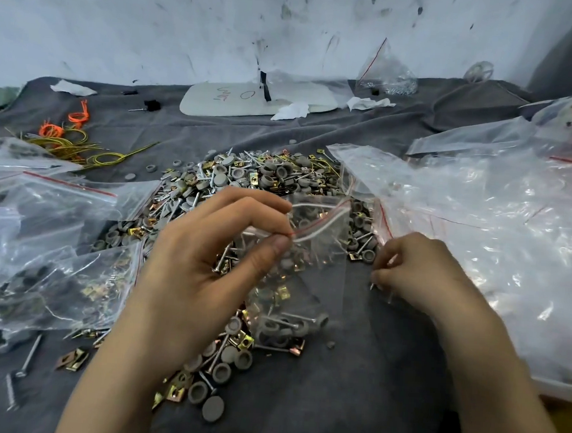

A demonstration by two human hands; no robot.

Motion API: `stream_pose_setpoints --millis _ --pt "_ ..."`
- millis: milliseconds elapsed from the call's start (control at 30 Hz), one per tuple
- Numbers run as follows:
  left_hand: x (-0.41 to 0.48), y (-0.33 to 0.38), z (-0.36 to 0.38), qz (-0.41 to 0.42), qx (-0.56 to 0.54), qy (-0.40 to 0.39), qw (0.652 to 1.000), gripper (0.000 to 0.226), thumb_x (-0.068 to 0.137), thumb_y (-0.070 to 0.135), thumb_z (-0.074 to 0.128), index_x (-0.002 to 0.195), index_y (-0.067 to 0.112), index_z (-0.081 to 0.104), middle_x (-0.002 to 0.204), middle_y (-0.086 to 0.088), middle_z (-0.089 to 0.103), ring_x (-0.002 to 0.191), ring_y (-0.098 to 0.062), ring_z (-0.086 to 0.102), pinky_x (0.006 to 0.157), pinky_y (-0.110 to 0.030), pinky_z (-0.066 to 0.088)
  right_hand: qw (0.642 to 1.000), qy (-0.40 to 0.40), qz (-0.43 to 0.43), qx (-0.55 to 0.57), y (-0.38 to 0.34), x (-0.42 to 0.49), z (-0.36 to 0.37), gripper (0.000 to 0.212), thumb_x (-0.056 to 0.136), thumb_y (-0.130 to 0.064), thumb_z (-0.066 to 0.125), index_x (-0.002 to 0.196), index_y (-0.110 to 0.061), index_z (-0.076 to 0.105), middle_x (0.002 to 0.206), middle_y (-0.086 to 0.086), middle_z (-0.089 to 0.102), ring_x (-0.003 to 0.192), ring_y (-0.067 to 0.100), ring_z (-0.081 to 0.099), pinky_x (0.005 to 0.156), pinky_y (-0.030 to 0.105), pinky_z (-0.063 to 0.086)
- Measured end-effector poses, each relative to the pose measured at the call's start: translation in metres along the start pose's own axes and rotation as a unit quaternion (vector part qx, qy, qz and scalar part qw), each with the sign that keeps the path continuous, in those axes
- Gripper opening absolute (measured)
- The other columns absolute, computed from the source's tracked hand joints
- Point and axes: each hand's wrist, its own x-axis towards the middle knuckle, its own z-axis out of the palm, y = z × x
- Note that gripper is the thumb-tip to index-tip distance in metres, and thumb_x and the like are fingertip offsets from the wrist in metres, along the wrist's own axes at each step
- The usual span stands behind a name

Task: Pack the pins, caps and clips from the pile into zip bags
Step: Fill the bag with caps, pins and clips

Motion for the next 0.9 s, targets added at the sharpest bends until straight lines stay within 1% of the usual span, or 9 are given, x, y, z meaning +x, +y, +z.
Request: stream_pose_setpoints --millis 133,233,333,467,500,567,733,800,900 --pt "0.000 0.000 -0.001 0.000 0.011 0.003 1.000 0.014 0.091 0.032 0.057 0.091 0.023 0.067 0.113 0.009 0.067 0.112 -0.014 0.063 0.090 -0.032 0.051 0.994 0.037 0.002 -0.105 -0.012 -0.002 0.010 0.013 0.083 -0.018 0.065 0.095 -0.023 0.067 0.102 0.007 0.062 0.094 0.031 0.060 0.074 0.031 0.047" --pt "0.000 0.000 -0.001 0.001 0.014 0.001 1.000 0.015 0.090 0.032 0.057 0.092 0.021 0.067 0.113 0.008 0.067 0.112 -0.013 0.063 0.089 -0.029 0.051 0.994 0.026 -0.022 -0.108 -0.018 -0.004 0.019 0.021 0.085 -0.007 0.056 0.099 -0.020 0.065 0.103 0.008 0.060 0.093 0.032 0.060 0.075 0.032 0.048" --pt "0.000 -0.001 -0.001 0.001 0.016 0.003 1.000 0.015 0.091 0.032 0.057 0.092 0.021 0.067 0.113 0.008 0.067 0.112 -0.013 0.063 0.088 -0.030 0.051 0.996 0.024 -0.045 -0.071 -0.022 -0.004 0.021 0.017 0.083 -0.011 0.061 0.098 -0.018 0.060 0.098 0.006 0.059 0.086 0.028 0.056 0.070 0.029 0.043" --pt "-0.001 -0.001 0.001 0.007 0.006 0.002 1.000 0.014 0.091 0.032 0.057 0.089 0.025 0.068 0.114 0.009 0.066 0.113 -0.016 0.063 0.090 -0.034 0.051 0.987 0.077 -0.112 0.083 -0.019 0.000 0.010 0.015 0.078 -0.012 0.068 0.091 -0.019 0.065 0.078 -0.001 0.062 0.072 0.018 0.058 0.057 0.021 0.043" --pt "0.000 -0.001 0.002 0.007 0.001 -0.002 1.000 0.013 0.091 0.032 0.057 0.090 0.026 0.068 0.114 0.009 0.066 0.113 -0.018 0.063 0.090 -0.036 0.051 0.977 0.092 -0.130 0.143 -0.018 -0.002 0.006 0.012 0.077 -0.011 0.068 0.084 -0.021 0.066 0.070 -0.005 0.061 0.067 0.015 0.059 0.055 0.016 0.043" --pt "0.000 -0.001 0.004 0.010 -0.002 -0.011 1.000 0.010 0.091 0.032 0.058 0.094 0.028 0.067 0.114 0.010 0.065 0.114 -0.019 0.062 0.090 -0.040 0.051 0.936 0.107 -0.163 0.294 -0.019 -0.010 -0.004 0.018 0.077 -0.008 0.067 0.072 -0.024 0.067 0.064 -0.005 0.064 0.067 0.017 0.064 0.061 0.020 0.050" --pt "-0.001 0.001 0.006 0.022 0.012 -0.019 0.999 0.010 0.092 0.031 0.059 0.094 0.027 0.067 0.114 0.011 0.065 0.113 -0.016 0.063 0.089 -0.041 0.052 0.800 0.116 -0.300 0.506 -0.033 -0.037 -0.026 0.019 0.075 -0.004 0.061 0.074 -0.023 0.065 0.072 -0.006 0.066 0.073 0.012 0.067 0.072 0.022 0.054" --pt "-0.001 0.002 0.006 0.023 0.014 -0.022 0.999 0.009 0.092 0.031 0.058 0.094 0.028 0.066 0.115 0.011 0.065 0.113 -0.016 0.063 0.089 -0.041 0.052 0.772 0.120 -0.355 0.514 -0.040 -0.048 -0.029 0.020 0.079 0.000 0.061 0.081 -0.020 0.062 0.077 -0.005 0.067 0.077 0.013 0.068 0.074 0.019 0.052" --pt "-0.001 0.004 0.007 0.028 0.017 -0.022 0.999 0.008 0.092 0.030 0.059 0.094 0.027 0.066 0.115 0.010 0.065 0.112 -0.017 0.064 0.089 -0.041 0.052 0.782 0.137 -0.415 0.444 -0.048 -0.060 -0.028 0.028 0.081 0.001 0.063 0.095 -0.023 0.057 0.082 0.002 0.065 0.082 0.015 0.067 0.076 0.019 0.050"
